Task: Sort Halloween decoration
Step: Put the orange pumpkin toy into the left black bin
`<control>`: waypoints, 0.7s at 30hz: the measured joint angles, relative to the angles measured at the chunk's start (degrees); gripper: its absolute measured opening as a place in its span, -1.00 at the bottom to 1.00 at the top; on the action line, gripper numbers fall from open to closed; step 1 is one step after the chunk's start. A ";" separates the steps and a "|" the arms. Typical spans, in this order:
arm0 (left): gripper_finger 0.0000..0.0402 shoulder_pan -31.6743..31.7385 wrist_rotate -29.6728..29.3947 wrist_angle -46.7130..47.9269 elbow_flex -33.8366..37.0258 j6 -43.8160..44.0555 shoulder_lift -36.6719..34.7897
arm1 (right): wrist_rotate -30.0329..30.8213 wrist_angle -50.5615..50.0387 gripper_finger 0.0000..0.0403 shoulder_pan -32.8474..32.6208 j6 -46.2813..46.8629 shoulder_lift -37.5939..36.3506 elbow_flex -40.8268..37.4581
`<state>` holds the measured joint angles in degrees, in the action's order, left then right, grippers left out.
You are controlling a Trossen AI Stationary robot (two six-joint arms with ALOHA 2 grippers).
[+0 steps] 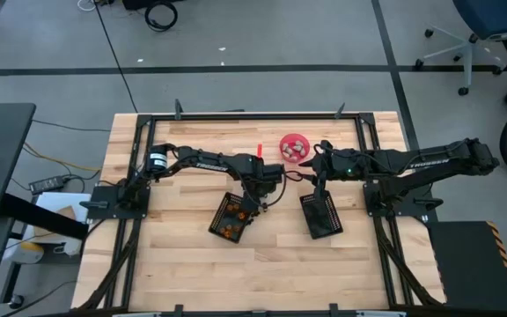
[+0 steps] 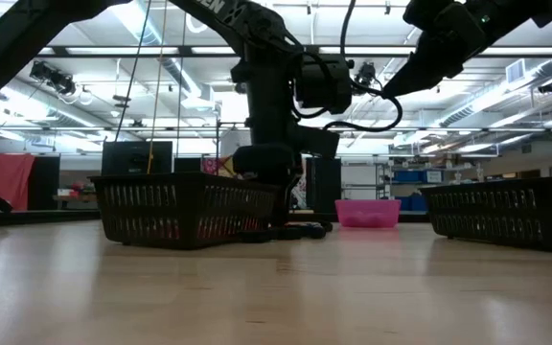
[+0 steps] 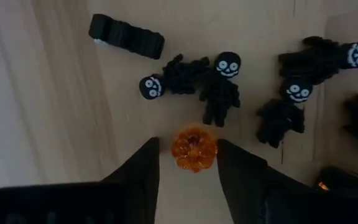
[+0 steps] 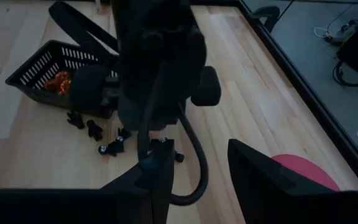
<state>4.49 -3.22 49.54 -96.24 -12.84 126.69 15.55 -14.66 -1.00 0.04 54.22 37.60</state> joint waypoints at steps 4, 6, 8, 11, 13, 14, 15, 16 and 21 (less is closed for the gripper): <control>-0.50 0.04 -0.33 -0.48 0.06 0.20 0.06 | 0.00 -0.02 -0.23 0.01 -0.01 0.00 0.00; -0.60 0.00 -0.64 -0.35 0.06 0.22 0.06 | 0.00 0.02 -0.23 0.01 -0.01 0.00 0.00; -0.70 0.00 -0.83 -0.15 0.05 0.22 0.07 | 0.00 -0.03 -0.23 0.01 -0.01 0.00 0.00; -0.76 0.00 -0.69 0.00 0.04 0.39 0.07 | 0.00 -0.04 -0.23 0.01 -0.10 0.00 0.00; -0.76 0.02 -0.69 0.52 -0.29 0.80 0.01 | 0.00 -0.02 -0.23 0.01 -0.19 0.00 0.00; -0.74 0.10 -0.64 1.06 -0.73 0.81 0.07 | 0.00 -0.06 -0.23 -0.01 -0.21 0.00 0.00; -0.72 0.17 -0.53 1.59 -1.23 0.81 0.17 | 0.00 -0.09 -0.23 0.01 -0.21 0.00 0.00; -0.71 0.22 -0.37 2.12 -1.84 0.81 0.30 | 0.00 -0.05 -0.23 0.01 -0.21 0.00 0.00; -0.71 0.86 -0.23 7.36 -6.90 0.76 0.42 | 0.00 -0.04 -0.23 0.01 -0.21 0.00 0.00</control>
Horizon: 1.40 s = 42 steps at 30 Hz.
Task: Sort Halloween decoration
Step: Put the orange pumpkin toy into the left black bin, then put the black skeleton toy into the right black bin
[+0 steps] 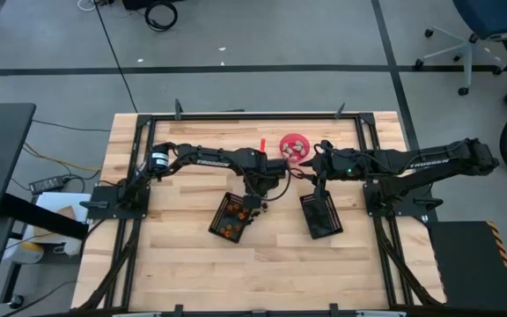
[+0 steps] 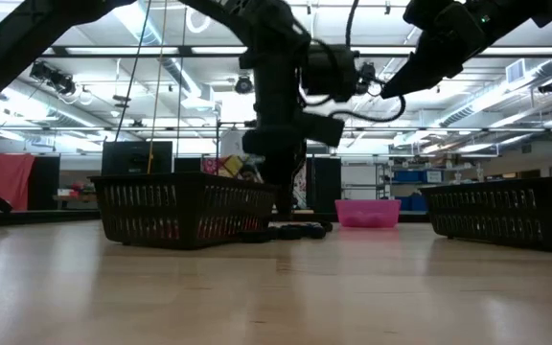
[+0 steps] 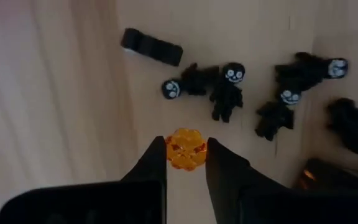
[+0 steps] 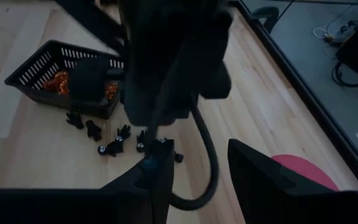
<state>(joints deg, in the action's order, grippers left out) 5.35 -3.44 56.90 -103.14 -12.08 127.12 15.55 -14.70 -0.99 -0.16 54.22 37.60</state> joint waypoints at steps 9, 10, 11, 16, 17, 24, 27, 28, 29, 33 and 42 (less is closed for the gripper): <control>-0.71 -0.14 1.51 16.44 -10.10 2.15 -0.05 | 0.02 0.02 -0.23 0.00 0.00 -0.02 0.00; -0.71 -0.39 2.34 18.24 -11.23 3.12 -0.10 | 0.02 0.02 -0.23 0.00 0.00 0.00 0.00; -0.71 -0.65 4.02 20.33 -12.19 3.93 -0.10 | 0.00 0.02 -0.23 0.00 0.02 -0.02 0.00; -0.71 -3.28 12.94 28.84 -13.52 8.30 -0.33 | -0.16 -0.21 -0.23 0.00 0.17 0.00 0.00; -0.71 -4.13 13.05 29.65 -13.33 8.65 -0.31 | -0.19 -0.17 -0.23 -0.01 0.35 0.00 0.00; -0.44 -9.17 6.86 26.58 -7.15 11.69 -0.34 | -0.24 -0.09 -0.23 -0.02 1.07 0.00 0.00; -0.24 -9.82 6.54 27.42 -6.03 11.63 -0.31 | -0.24 -0.02 -0.23 -0.02 1.07 0.00 0.00; -0.19 -9.86 6.51 27.72 -6.06 11.58 -0.42 | -0.24 0.02 -0.23 -0.02 1.07 0.00 0.00; -0.16 -9.86 6.51 27.54 -6.06 11.56 -0.84 | -0.24 0.17 -0.23 -0.02 1.07 0.00 0.00; -0.13 -10.36 5.15 22.09 -6.07 9.24 -4.26 | -0.24 1.45 -0.23 -0.02 1.13 0.00 0.00; -0.23 -10.54 0.31 -0.76 -1.90 2.68 -15.84 | 3.20 2.96 -0.23 -4.03 2.75 0.00 0.00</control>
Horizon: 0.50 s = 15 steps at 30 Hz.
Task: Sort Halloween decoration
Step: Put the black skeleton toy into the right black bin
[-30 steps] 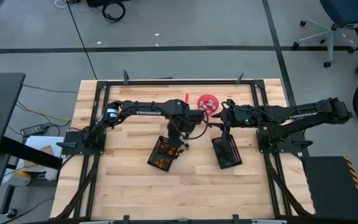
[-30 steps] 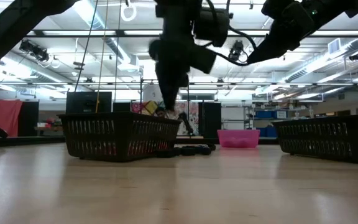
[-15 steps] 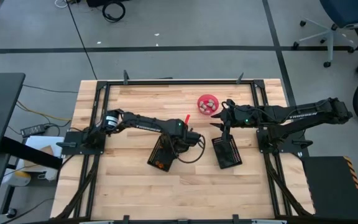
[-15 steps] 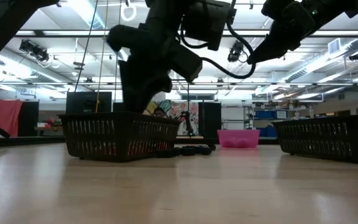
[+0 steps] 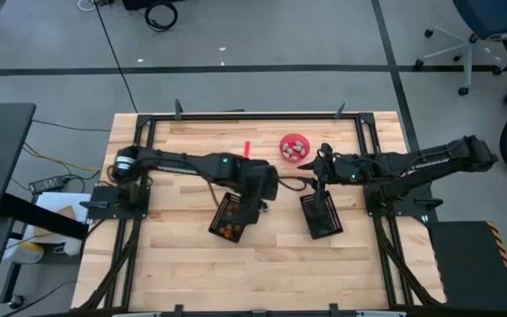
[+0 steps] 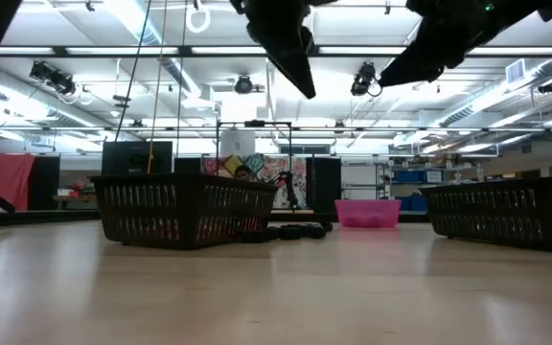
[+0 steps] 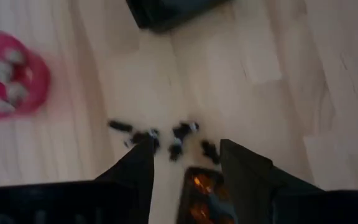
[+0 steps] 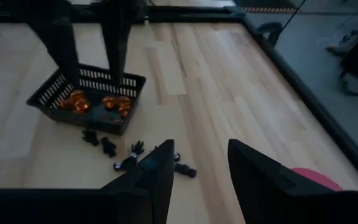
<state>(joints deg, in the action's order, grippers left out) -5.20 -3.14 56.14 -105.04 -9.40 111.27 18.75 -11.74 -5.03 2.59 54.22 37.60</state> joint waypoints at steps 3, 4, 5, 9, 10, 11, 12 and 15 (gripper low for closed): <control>-0.23 -0.59 0.01 -11.34 9.94 -1.98 -4.73 | 5.18 0.26 -0.23 -2.40 0.02 0.03 0.00; -0.23 -0.74 0.07 -14.67 13.62 -2.24 -6.32 | 5.80 0.68 -0.23 -2.76 0.02 0.28 0.00; -0.23 -0.90 0.39 -18.08 17.58 -2.32 -8.14 | 5.88 1.56 -0.23 -2.93 0.04 0.67 0.00; -0.23 -1.09 0.33 -35.15 31.25 -3.90 -15.21 | 6.05 7.61 -0.23 -2.15 0.25 5.17 0.02; -0.23 -1.09 0.23 -39.28 34.01 -4.73 -17.05 | 6.04 9.41 -0.23 -1.60 0.22 7.21 0.00; -0.23 -1.09 0.22 -43.54 36.84 -5.25 -18.81 | 5.83 12.03 -0.23 -1.08 0.22 9.61 0.00; -0.23 -1.09 0.22 -47.03 39.45 -5.46 -20.73 | 5.47 14.68 -0.23 -0.54 0.24 12.30 0.00; -0.23 -0.35 0.41 -54.88 46.73 -5.64 -26.62 | 5.39 20.72 -0.23 1.30 0.71 20.46 0.05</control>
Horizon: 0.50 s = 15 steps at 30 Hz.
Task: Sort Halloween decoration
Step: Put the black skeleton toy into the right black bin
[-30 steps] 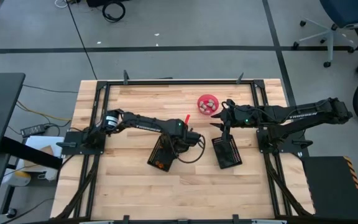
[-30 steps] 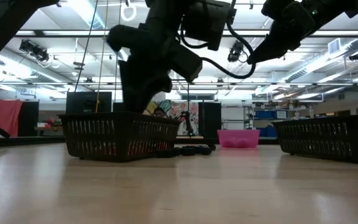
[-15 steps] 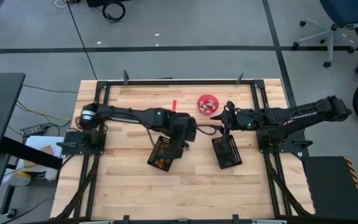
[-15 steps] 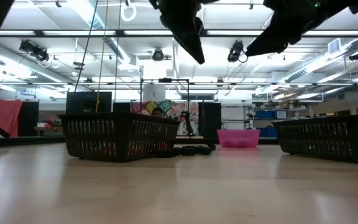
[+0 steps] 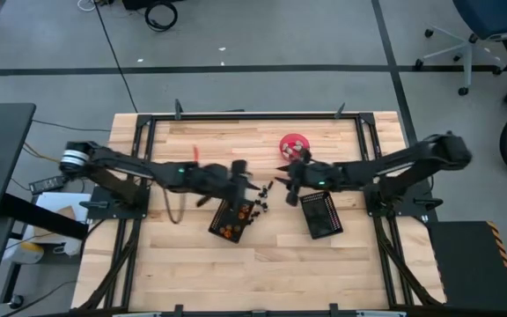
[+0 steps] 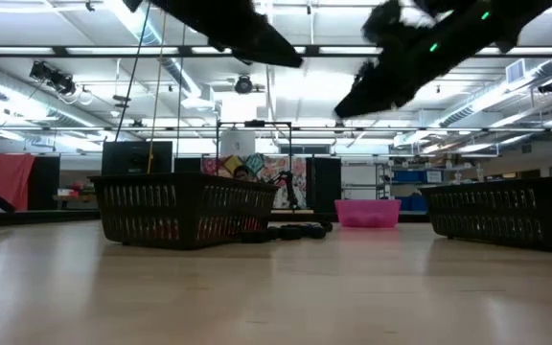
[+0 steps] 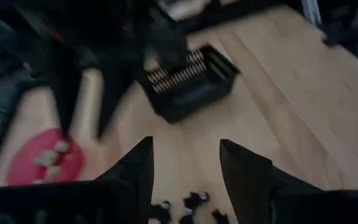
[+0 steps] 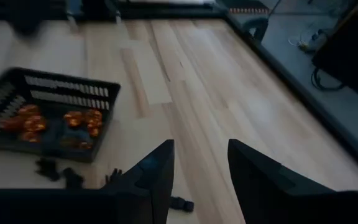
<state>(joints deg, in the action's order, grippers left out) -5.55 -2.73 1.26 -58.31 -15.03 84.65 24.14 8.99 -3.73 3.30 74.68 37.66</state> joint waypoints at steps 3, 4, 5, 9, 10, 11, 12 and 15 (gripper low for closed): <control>-0.23 1.11 -0.21 -6.89 7.14 0.25 -5.72 | -1.32 -0.14 -0.23 2.13 2.74 6.97 2.78; -0.23 1.53 -0.37 -8.44 9.30 0.24 -7.56 | -2.34 -1.34 -0.23 2.66 3.17 9.05 4.01; -0.23 1.95 -0.42 -9.34 11.32 0.26 -9.29 | -3.75 -2.44 -0.23 3.22 3.37 11.22 5.29; -0.23 3.93 -0.30 -13.09 16.20 0.83 -14.77 | -10.45 -10.01 -0.22 4.82 -0.12 17.82 11.09; -0.23 4.26 -0.31 -13.61 16.72 1.42 -15.85 | -11.67 -12.92 -0.21 5.24 -2.32 18.72 12.61; -0.23 4.63 -0.33 -14.03 16.73 1.92 -16.41 | -12.28 -16.29 -0.20 5.71 -4.71 19.64 14.29; -0.23 4.93 -0.39 -13.32 16.66 2.53 -16.98 | -13.32 -18.92 -0.18 6.27 -6.91 20.77 16.19; -0.23 5.04 -0.34 -11.94 16.88 4.08 -17.86 | -16.64 -27.32 -0.13 7.77 -12.94 23.35 21.91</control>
<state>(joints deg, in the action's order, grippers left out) -0.51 -3.07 -10.68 -41.43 -10.96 66.79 7.49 -18.34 4.05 -9.64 98.02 59.57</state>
